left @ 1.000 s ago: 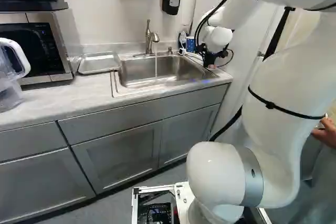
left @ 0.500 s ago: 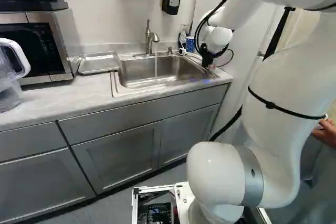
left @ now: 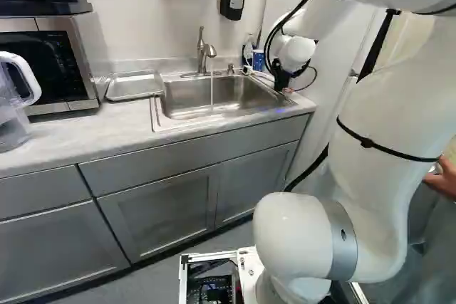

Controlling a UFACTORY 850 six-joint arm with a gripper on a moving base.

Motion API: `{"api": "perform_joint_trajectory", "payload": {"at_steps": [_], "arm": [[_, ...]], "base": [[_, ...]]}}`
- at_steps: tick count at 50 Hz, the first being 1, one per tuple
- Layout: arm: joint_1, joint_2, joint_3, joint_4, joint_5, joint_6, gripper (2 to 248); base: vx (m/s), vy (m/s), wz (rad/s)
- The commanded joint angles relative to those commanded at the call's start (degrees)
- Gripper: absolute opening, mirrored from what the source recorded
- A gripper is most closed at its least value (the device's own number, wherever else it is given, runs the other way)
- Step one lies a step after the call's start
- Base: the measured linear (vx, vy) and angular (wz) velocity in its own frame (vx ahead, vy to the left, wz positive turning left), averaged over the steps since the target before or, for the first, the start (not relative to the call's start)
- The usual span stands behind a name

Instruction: Rinse the cup and place it in the tray

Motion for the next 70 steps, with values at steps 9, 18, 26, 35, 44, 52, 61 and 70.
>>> {"api": "perform_joint_trajectory", "payload": {"at_steps": [9,18,26,35,44,52,61,70], "arm": [[0.0,0.73,-0.18,0.0,0.0,0.0,120],[0.0,1.58,-0.43,0.0,0.0,0.0,120],[0.01,2.33,-0.68,0.0,0.0,0.0,120],[0.3,3.05,-1.08,0.0,0.0,0.0,120],[1.29,2.97,-2.29,0.0,0.0,0.0,120],[2.47,2.74,-3.52,0.0,0.0,0.0,120],[3.95,2.14,-4.31,0.0,0.0,0.0,120],[5.48,1.87,-4.59,0.0,0.0,0.0,120]], "base": [[0.0,0.0,0.0],[0.0,0.0,0.0],[0.0,0.0,0.0],[0.0,0.0,0.0],[0.0,0.0,0.0],[0.0,0.0,0.0],[0.0,0.0,0.0],[0.0,0.0,0.0]]}}
